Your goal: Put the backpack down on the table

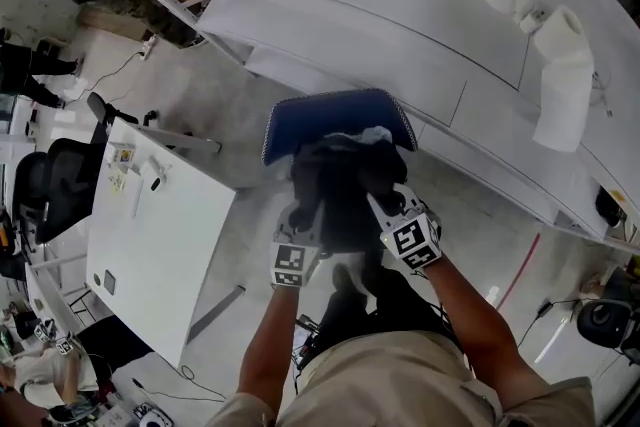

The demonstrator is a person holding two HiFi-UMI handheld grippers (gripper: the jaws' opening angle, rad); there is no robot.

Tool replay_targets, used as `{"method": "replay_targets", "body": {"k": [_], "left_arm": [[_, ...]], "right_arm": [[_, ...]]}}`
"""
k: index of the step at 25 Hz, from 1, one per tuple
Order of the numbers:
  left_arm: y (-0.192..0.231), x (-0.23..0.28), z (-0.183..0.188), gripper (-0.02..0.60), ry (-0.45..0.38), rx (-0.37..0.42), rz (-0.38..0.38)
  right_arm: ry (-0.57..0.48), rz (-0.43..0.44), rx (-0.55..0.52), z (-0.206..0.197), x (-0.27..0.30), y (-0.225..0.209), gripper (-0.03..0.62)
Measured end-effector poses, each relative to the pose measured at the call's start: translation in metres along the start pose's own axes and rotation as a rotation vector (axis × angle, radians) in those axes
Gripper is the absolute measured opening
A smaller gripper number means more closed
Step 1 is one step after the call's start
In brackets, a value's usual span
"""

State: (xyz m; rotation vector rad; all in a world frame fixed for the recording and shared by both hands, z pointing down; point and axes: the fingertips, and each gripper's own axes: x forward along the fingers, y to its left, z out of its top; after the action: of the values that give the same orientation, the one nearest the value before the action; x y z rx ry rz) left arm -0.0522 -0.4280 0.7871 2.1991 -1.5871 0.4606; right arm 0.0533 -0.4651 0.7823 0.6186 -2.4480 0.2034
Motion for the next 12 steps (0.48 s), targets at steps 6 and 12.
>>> {"method": "replay_targets", "body": {"k": [6,12], "left_arm": [[-0.005,-0.052,0.044,0.06,-0.072,-0.01,0.051],[-0.017,-0.121,0.049,0.058,-0.053,-0.031,0.105]], "right_arm": [[-0.044,0.078,-0.025,0.043,-0.033,0.034,0.066],[-0.059,0.173,-0.063,0.069,-0.069,0.083,0.064]]}}
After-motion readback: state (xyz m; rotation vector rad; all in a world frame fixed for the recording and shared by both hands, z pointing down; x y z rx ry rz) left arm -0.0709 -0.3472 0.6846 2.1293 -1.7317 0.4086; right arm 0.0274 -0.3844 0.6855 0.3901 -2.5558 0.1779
